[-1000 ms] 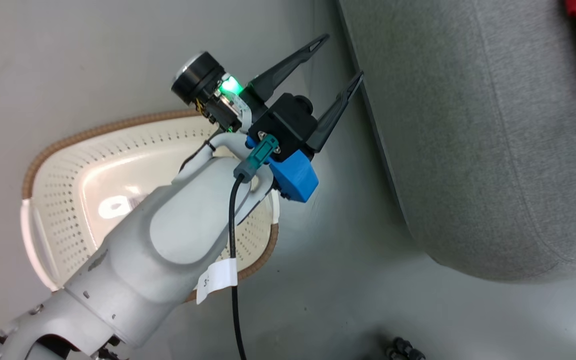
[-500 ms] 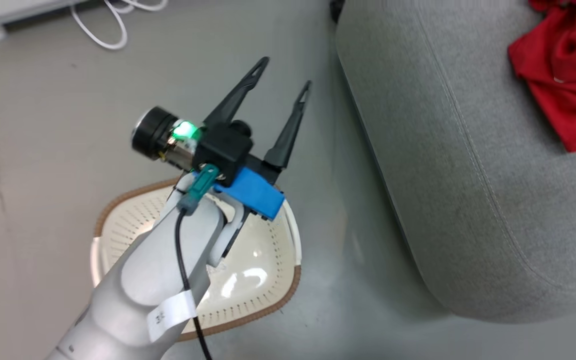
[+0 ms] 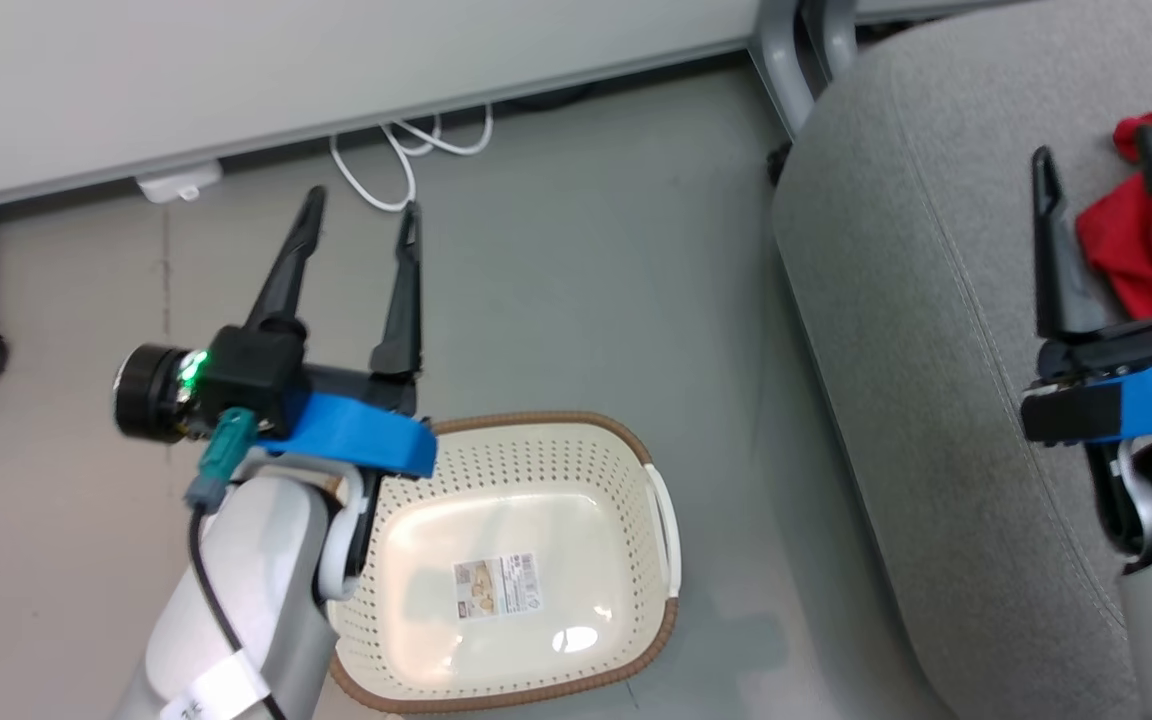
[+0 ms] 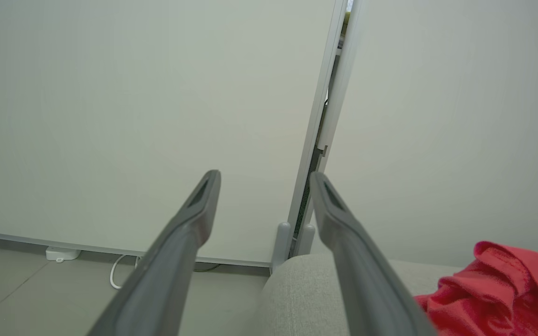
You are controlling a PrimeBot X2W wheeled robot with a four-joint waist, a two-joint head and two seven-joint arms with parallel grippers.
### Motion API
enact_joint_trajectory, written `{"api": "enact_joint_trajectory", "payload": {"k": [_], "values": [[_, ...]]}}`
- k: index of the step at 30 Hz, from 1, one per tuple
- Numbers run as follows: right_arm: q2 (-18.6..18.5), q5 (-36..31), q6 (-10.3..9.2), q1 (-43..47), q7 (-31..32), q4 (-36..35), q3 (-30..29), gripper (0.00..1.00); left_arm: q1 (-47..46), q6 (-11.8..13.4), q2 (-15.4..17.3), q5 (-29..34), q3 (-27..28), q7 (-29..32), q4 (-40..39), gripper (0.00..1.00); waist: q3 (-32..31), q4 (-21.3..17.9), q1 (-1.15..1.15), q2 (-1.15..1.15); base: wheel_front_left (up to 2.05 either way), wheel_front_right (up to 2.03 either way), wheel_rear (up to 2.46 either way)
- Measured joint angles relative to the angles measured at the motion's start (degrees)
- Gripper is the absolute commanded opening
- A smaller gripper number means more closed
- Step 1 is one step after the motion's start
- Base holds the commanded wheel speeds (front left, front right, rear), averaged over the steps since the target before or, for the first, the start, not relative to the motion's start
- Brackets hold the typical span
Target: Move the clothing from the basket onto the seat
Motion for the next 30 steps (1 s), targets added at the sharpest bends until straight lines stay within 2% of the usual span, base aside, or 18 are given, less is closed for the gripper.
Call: {"api": "enact_joint_trajectory", "payload": {"k": [6,13,22,30], "values": [[2.42,0.51,0.0,1.99,-0.01,0.27,0.57,1.0,5.42,-0.47,-1.62,1.94,6.88,0.0,-2.1,1.0,-3.15,2.24,0.0,0.0,0.0,0.0,0.0],[4.37,0.62,0.0,6.17,-0.01,0.49,0.34,1.0,10.7,-2.76,-3.83,3.89,11.81,0.01,-4.13,1.0,-6.31,4.12,0.0,0.0,0.0,0.0,0.0],[6.16,0.93,0.0,13.07,0.0,0.11,-1.26,1.0,16.83,-5.5,-5.58,4.98,15.67,0.0,-6.21,1.0,-9.86,5.57,0.0,0.0,0.0,0.0,0.0],[7.5,1.12,0.0,16.16,-0.01,-0.79,-1.78,1.0,19.41,-6.97,-5.86,5.38,16.17,0.0,-6.66,1.0,-10.99,5.88,0.0,0.0,0.0,0.0,0.0]]}}
